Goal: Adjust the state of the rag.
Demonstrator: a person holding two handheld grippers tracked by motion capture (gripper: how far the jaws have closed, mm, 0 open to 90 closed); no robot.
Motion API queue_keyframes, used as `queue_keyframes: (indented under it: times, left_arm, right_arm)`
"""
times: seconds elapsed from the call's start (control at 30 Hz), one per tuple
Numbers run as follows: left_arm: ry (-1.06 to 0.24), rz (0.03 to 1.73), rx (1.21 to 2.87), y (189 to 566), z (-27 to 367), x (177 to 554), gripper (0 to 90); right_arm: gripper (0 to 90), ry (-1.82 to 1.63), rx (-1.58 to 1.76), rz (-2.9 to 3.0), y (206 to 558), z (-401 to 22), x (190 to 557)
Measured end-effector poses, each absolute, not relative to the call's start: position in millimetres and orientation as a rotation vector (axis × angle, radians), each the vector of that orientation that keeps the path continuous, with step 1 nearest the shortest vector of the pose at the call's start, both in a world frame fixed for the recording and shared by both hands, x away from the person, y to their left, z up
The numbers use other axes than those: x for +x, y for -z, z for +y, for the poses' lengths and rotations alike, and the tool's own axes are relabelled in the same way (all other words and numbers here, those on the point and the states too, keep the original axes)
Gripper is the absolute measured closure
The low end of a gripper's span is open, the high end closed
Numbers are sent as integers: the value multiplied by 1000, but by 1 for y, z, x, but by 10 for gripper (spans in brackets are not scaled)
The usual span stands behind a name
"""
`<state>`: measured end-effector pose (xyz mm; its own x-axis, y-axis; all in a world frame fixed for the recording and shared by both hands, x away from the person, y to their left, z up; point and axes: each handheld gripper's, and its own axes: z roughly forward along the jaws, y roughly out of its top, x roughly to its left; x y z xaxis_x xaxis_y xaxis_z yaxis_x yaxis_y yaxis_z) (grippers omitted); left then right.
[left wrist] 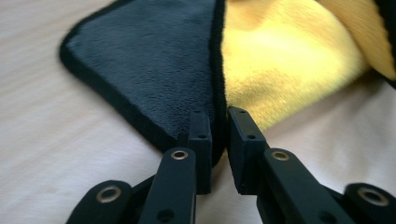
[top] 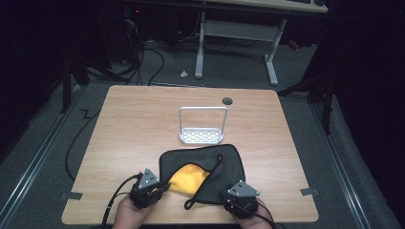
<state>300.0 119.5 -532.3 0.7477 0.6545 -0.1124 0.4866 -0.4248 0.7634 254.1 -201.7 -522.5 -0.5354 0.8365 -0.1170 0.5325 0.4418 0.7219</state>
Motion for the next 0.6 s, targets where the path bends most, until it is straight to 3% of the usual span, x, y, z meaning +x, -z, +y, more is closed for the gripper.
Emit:
queue_keyframes:
  times: [0.2, 0.3, 0.4, 0.43, 0.5, 0.6]
  left_arm:
    - [-194, 702, 2167, 531, 92, 268, 771]
    - [-149, 659, 2162, 530, 85, 265, 629]
    - [-88, 662, 2090, 515, 98, 266, 593]
    - [-103, 661, 2051, 510, 105, 267, 569]
    - [-183, 693, 1996, 502, 120, 277, 584]
    - [-223, 807, 1978, 505, 122, 321, 701]
  right_arm:
    - [588, -843, 1242, 2148, 525, -225, 284]
    - [581, -864, 1313, 2120, 522, -234, 303]
    - [581, -915, 1336, 2090, 514, -236, 296]
    - [596, -948, 1310, 2085, 508, -237, 278]
    - [605, -940, 1301, 2094, 508, -238, 269]
    - [648, -880, 1297, 2145, 517, -242, 254]
